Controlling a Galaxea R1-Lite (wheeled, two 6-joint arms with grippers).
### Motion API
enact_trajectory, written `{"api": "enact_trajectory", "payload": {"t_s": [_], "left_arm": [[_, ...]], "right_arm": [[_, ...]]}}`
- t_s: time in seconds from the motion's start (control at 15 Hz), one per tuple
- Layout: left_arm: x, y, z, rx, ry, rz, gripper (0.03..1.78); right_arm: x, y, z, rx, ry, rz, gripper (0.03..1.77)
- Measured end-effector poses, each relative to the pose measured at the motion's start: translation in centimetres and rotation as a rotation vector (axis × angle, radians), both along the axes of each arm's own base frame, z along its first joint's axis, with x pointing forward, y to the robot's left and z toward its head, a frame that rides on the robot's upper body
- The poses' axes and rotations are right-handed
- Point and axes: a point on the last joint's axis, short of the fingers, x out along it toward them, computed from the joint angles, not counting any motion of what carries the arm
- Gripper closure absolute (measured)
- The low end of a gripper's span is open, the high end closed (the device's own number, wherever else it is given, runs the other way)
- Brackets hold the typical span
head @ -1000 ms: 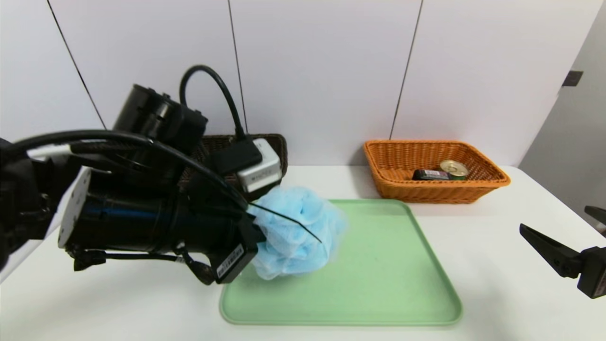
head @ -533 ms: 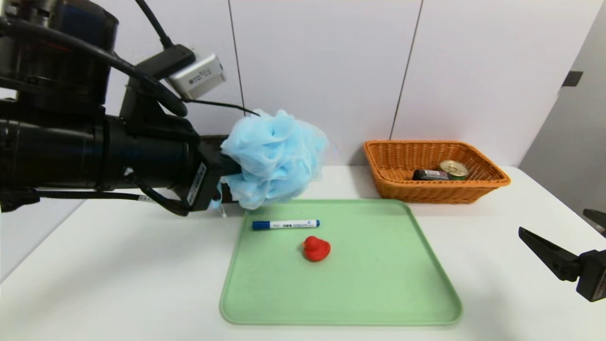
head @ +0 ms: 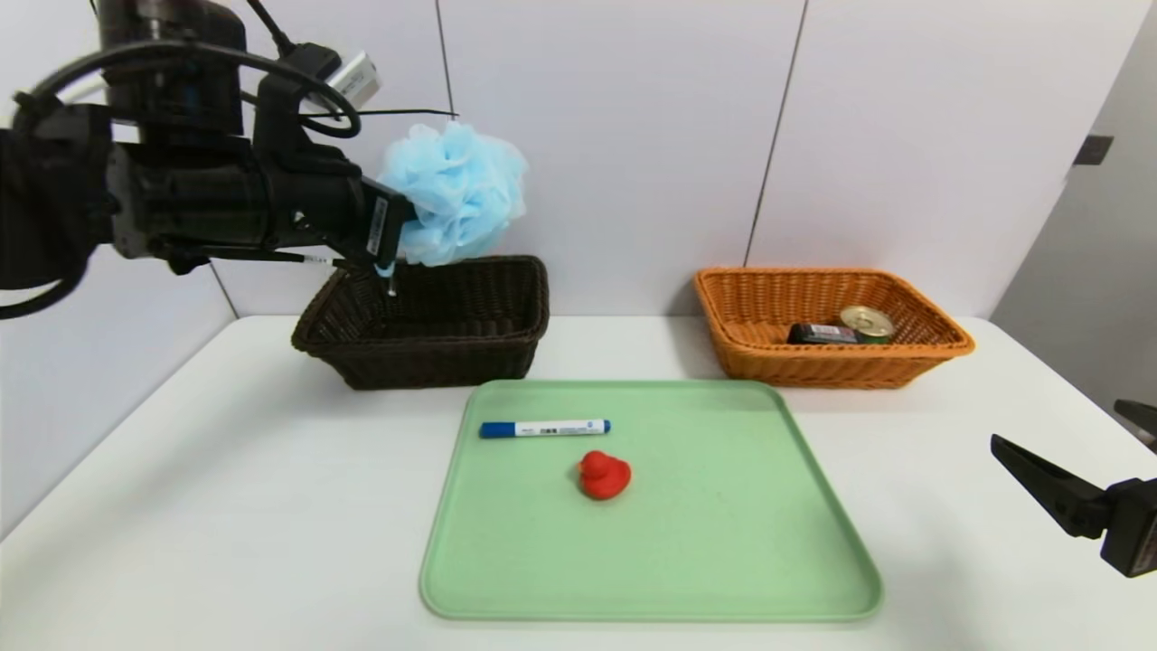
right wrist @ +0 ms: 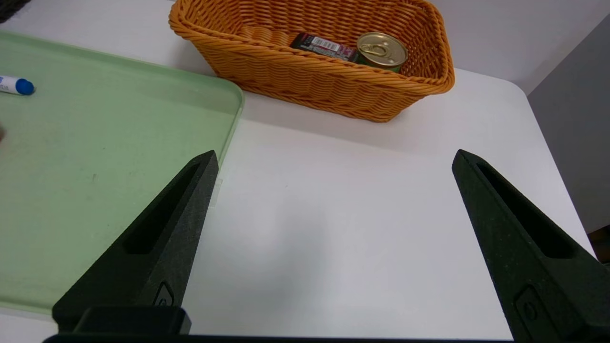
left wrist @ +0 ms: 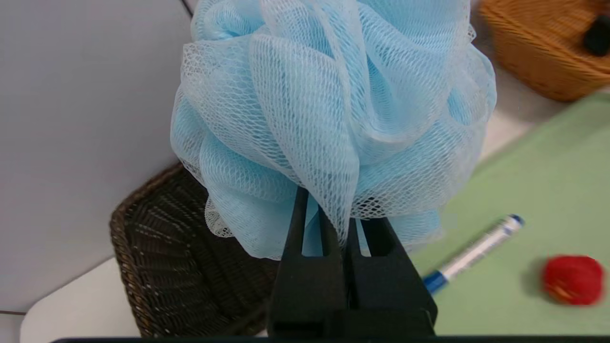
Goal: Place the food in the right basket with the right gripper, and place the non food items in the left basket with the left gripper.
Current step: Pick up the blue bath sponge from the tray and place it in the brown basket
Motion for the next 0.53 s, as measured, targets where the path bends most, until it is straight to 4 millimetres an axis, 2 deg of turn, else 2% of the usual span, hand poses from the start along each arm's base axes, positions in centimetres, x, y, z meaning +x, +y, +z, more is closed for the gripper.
{"api": "enact_trajectory", "payload": {"t_s": [0.27,0.53], "left_arm": [[6.3,3.7,-3.8,0.071,-0.021,0.13,1.73],[10.3,7.0,-6.8,0.149,0.021,0.203,1.73]], "right_arm": [[-0.1,0.0,-0.1,0.002,0.004,-0.001,0.1],[0.0,0.0,-0.1,0.001,0.005,0.0,0.1]]}}
